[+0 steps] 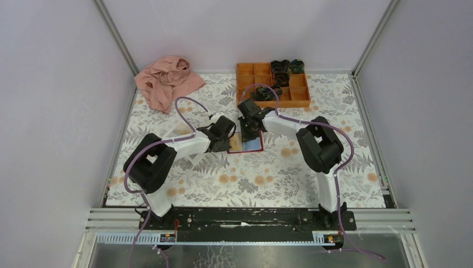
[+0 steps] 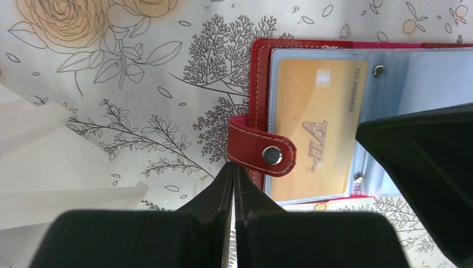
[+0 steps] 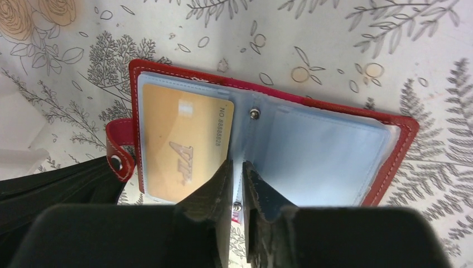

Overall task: Put the credit cards into the card holder
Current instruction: Insert the credit card into the card holder.

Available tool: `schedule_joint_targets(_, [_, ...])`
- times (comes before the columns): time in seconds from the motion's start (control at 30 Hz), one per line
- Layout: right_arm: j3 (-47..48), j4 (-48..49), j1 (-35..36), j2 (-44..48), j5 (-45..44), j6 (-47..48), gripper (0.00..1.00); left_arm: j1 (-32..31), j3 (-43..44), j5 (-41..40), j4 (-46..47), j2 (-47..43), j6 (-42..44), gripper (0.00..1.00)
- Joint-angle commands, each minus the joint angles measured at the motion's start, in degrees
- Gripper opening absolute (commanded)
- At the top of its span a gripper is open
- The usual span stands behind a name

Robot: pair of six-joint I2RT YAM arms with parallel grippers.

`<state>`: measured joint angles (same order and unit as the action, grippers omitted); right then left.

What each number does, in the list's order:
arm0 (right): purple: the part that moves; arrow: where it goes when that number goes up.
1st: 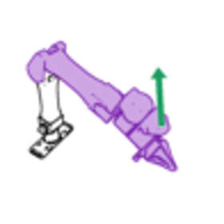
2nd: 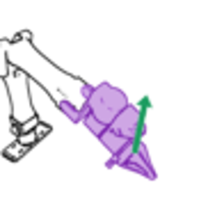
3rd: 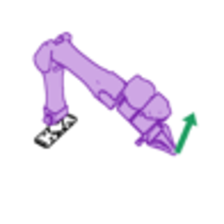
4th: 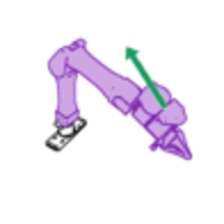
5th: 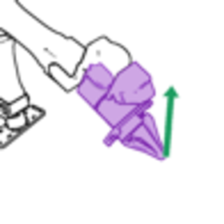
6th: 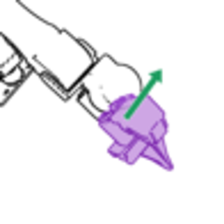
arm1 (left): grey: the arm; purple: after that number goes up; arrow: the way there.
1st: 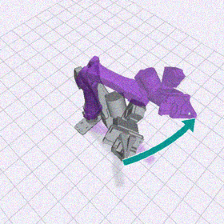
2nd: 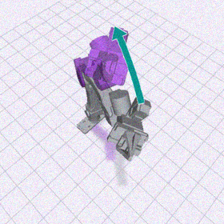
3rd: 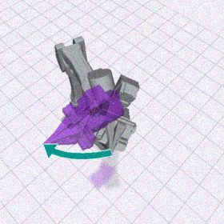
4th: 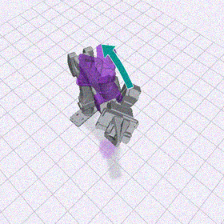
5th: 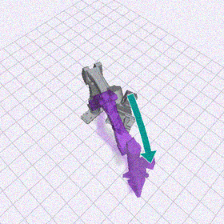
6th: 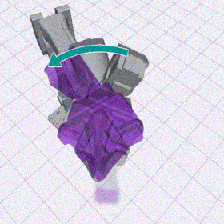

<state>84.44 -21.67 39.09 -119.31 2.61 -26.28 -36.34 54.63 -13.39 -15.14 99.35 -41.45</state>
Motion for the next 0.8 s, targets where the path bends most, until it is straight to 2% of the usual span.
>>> schedule_joint_targets(0.0, [-1.2, -1.1, -1.5, 5.0, -2.4, 1.6, 0.23, -0.2, 0.3, 0.0, -2.1, -1.1, -0.8, 0.10])
schedule_joint_targets(0.17, [-1.4, 0.2, -1.6, 8.0, -1.4, 3.5, 0.39, -0.2, 0.9, -1.4, -4.1, -4.7, -1.2, 0.20])
schedule_joint_targets(0.3, [0.7, 0.1, -1.6, 8.8, 0.7, 5.6, 0.44, -0.2, 1.5, -2.4, -5.8, -8.0, -1.5, 0.29])
schedule_joint_targets(0.47, [4.6, 0.0, -1.6, 9.4, 3.0, 8.0, 0.45, -0.2, 2.9, -5.4, -9.8, -14.8, -2.9, 0.47])
schedule_joint_targets(0.6, [10.3, 0.1, -1.3, 8.7, 5.1, 11.1, 0.46, -0.2, 4.7, -11.9, -14.0, -21.7, -3.6, 0.65])
schedule_joint_targets(0.77, [18.3, -2.0, -0.6, 5.8, 8.3, 14.9, 0.46, 2.2, 6.9, -15.5, -19.1, -24.2, -4.2, 0.71])
